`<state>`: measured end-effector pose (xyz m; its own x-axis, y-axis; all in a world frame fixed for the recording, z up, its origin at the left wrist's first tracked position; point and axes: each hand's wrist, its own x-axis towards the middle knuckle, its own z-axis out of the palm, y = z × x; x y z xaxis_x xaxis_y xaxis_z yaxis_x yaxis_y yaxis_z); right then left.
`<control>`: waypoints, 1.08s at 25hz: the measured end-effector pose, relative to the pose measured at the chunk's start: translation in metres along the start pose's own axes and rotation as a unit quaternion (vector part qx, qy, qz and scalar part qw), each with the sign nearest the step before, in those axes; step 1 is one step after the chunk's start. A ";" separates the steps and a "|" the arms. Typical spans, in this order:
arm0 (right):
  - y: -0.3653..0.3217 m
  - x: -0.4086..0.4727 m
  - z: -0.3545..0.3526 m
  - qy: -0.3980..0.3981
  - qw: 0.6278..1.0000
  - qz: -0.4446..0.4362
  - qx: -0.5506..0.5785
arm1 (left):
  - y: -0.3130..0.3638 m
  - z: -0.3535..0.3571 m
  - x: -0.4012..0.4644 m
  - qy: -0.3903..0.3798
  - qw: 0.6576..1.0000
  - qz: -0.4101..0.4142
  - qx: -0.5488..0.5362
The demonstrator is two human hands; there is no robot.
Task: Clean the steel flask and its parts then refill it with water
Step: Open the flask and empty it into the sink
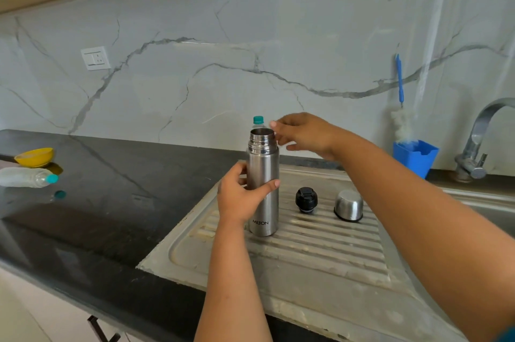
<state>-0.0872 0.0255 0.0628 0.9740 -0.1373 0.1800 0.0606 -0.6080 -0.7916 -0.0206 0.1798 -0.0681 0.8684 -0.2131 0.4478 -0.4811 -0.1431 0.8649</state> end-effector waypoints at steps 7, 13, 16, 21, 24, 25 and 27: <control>0.075 -0.080 -0.003 -0.066 0.994 0.050 0.068 | 0.042 0.012 -0.034 -0.024 0.993 -0.027 -0.114; 0.092 -0.199 0.007 0.061 0.991 0.069 0.100 | 0.125 0.062 -0.104 -0.098 0.982 -0.006 -0.159; 0.095 -0.254 -0.007 0.184 0.969 0.062 0.149 | 0.162 0.093 -0.140 -0.134 0.979 0.008 -0.151; 0.111 -0.319 -0.052 0.246 0.961 0.080 0.094 | 0.203 0.141 -0.188 -0.202 0.968 0.016 -0.151; 0.123 -0.340 -0.081 0.265 0.959 0.083 0.062 | 0.213 0.175 -0.205 -0.242 0.956 -0.001 -0.168; 0.128 -0.343 -0.090 0.272 0.957 0.083 0.050 | 0.214 0.186 -0.208 -0.253 0.952 -0.009 -0.171; 0.140 -0.345 -0.107 0.282 0.955 0.094 0.007 | 0.210 0.205 -0.207 -0.281 0.943 -0.020 -0.175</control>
<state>-0.4382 -0.0959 -0.0480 0.6956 -0.6447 0.3172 -0.0962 -0.5210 -0.8481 -0.3260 -0.0040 -0.0253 0.6373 -0.7065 0.3077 -0.2943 0.1458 0.9445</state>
